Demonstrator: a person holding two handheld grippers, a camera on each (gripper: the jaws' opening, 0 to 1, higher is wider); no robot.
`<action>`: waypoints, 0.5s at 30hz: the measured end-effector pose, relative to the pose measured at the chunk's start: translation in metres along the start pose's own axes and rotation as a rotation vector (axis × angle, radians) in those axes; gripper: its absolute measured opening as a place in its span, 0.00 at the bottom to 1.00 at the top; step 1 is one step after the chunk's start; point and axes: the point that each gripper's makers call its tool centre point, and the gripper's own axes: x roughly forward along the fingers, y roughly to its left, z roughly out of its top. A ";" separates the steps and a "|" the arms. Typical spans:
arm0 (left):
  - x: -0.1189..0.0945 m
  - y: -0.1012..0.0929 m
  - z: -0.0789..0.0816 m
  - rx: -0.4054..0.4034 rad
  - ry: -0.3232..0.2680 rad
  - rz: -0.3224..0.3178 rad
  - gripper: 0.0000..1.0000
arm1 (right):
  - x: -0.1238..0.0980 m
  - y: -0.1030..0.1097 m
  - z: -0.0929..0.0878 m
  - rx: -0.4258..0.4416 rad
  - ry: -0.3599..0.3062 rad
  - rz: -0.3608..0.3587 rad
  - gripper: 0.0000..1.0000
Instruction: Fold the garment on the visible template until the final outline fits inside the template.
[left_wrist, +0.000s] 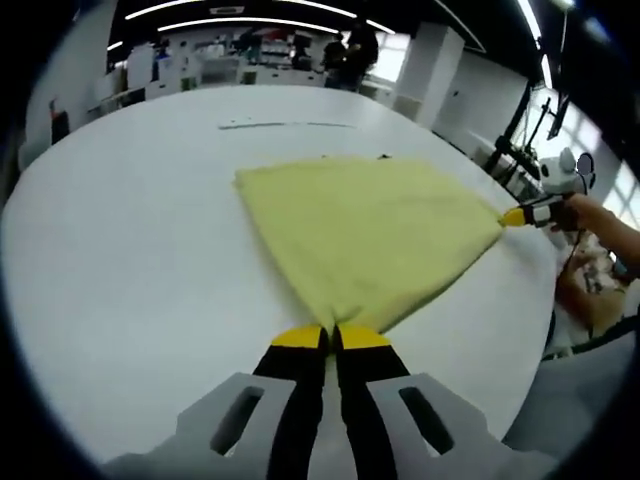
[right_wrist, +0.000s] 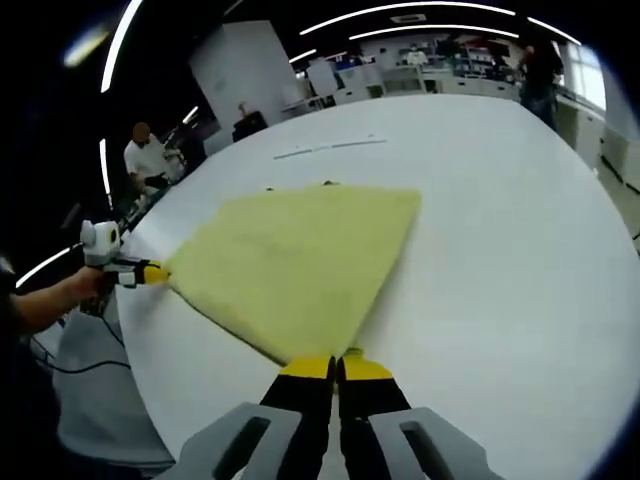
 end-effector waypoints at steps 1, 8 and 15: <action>-0.001 -0.001 -0.001 0.001 0.000 -0.001 0.01 | -0.001 0.000 -0.002 0.002 0.001 0.001 0.00; -0.005 -0.006 -0.006 -0.016 -0.011 -0.008 0.01 | -0.007 0.001 -0.011 0.015 -0.003 0.002 0.00; -0.007 -0.012 -0.010 -0.004 -0.011 -0.007 0.01 | -0.009 0.000 -0.015 0.013 -0.002 -0.006 0.00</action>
